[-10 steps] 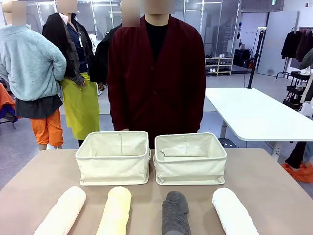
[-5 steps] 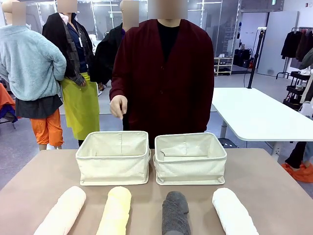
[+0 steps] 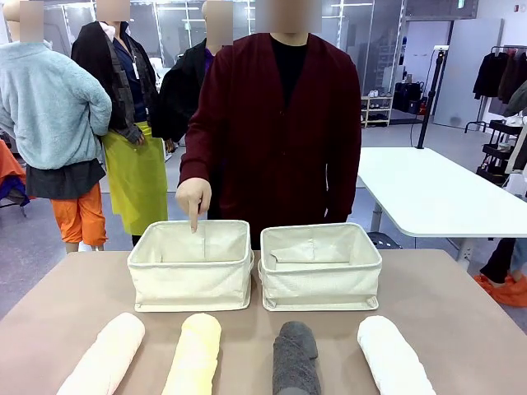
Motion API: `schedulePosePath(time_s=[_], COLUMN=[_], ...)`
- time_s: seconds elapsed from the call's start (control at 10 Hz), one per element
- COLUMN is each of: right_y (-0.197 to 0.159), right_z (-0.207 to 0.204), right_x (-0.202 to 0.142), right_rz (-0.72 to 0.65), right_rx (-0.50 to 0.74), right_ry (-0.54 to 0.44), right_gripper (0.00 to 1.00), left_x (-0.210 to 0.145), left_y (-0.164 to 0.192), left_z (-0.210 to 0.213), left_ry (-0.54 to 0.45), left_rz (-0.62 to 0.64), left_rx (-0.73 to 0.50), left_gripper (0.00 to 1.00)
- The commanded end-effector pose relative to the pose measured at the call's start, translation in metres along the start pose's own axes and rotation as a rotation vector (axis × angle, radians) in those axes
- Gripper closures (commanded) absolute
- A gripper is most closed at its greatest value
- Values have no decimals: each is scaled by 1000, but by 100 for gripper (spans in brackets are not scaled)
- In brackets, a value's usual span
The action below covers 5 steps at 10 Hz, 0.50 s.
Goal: Divide the towels into two baskets.
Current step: Pick up one hotel-folded towel and place it in the Fabric basket indicated by the person.
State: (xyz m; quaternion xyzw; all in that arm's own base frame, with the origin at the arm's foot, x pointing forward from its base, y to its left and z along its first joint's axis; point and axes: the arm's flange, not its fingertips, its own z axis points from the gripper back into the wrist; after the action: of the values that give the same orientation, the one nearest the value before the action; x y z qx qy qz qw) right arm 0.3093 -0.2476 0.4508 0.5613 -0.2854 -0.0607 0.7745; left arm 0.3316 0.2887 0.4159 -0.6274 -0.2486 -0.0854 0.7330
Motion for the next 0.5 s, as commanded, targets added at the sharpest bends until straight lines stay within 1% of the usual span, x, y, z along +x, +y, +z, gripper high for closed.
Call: schedulePosePath(time_s=[0.0,0.1,0.2,0.4], right_y=[3,3,3,3], right_z=[2,2,2,2], right_x=[-1,-1,-1,-1], right_rz=[6,6,6,6], right_rx=[5,5,5,5], right_ry=[-5,-5,-5,-5], right_gripper=[0,0,0,0], left_x=[0,12,22,31], left_y=[0,-18,-33,-57], left_z=[0,-18,-44,-91], left_ry=[0,93,209,358], left_rz=[0,-58,-73,-92], left_rx=[0,13,111,254], left_gripper=[0,0,0,0])
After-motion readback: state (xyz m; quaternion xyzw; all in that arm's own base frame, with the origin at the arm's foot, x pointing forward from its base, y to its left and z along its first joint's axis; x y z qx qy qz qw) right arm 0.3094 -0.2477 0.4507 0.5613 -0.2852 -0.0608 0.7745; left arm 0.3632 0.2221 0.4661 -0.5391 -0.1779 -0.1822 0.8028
